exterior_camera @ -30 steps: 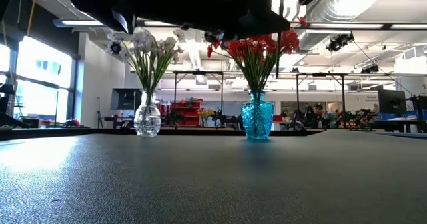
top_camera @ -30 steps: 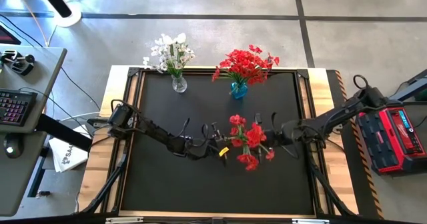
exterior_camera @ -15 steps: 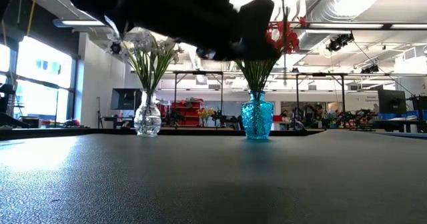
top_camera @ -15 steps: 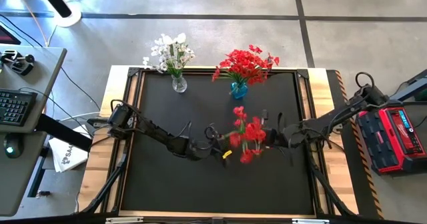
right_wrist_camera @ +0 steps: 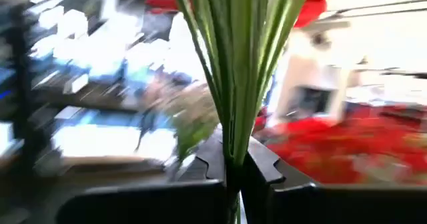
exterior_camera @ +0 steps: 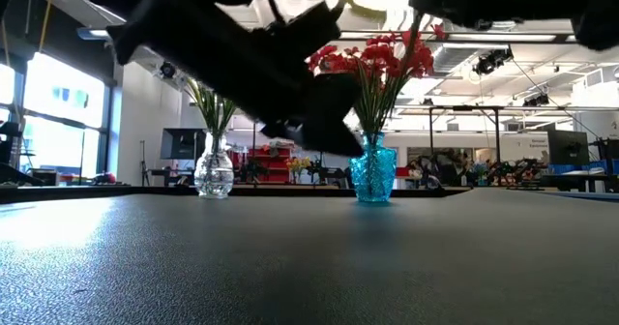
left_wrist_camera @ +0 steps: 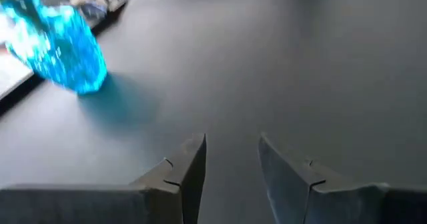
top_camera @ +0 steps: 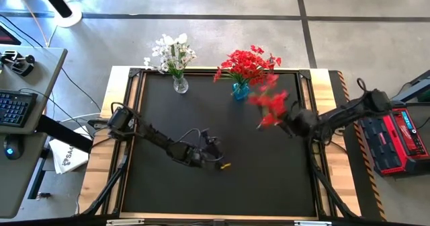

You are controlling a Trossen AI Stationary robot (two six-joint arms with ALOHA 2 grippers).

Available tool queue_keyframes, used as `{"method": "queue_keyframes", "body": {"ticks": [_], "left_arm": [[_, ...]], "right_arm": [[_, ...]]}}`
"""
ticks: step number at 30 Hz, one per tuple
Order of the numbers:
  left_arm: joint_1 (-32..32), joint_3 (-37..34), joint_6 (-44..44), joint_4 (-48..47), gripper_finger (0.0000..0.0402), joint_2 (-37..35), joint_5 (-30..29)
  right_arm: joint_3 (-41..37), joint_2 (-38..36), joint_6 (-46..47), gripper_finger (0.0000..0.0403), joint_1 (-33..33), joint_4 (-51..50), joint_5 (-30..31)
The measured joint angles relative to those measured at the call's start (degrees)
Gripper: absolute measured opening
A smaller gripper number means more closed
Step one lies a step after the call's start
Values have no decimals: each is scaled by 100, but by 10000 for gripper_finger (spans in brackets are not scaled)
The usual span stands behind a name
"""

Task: Sort flowers into vase by color
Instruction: Put the red flowers into the blue vase

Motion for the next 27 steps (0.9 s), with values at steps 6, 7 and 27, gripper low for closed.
{"method": "queue_keyframes", "body": {"ticks": [6, 7, 27], "left_arm": [[-204, -2, -531, -678, 124, -113, -113], [-228, -2, -555, -740, 124, -187, -158], [-613, 0, -104, -1136, 124, -1403, -716]], "right_arm": [[-124, 13, 69, 1, -915, 645, -485], [-68, 30, 106, 0, -1052, 545, -631], [662, 1298, 732, 0, -2474, -13, -1572]]}}
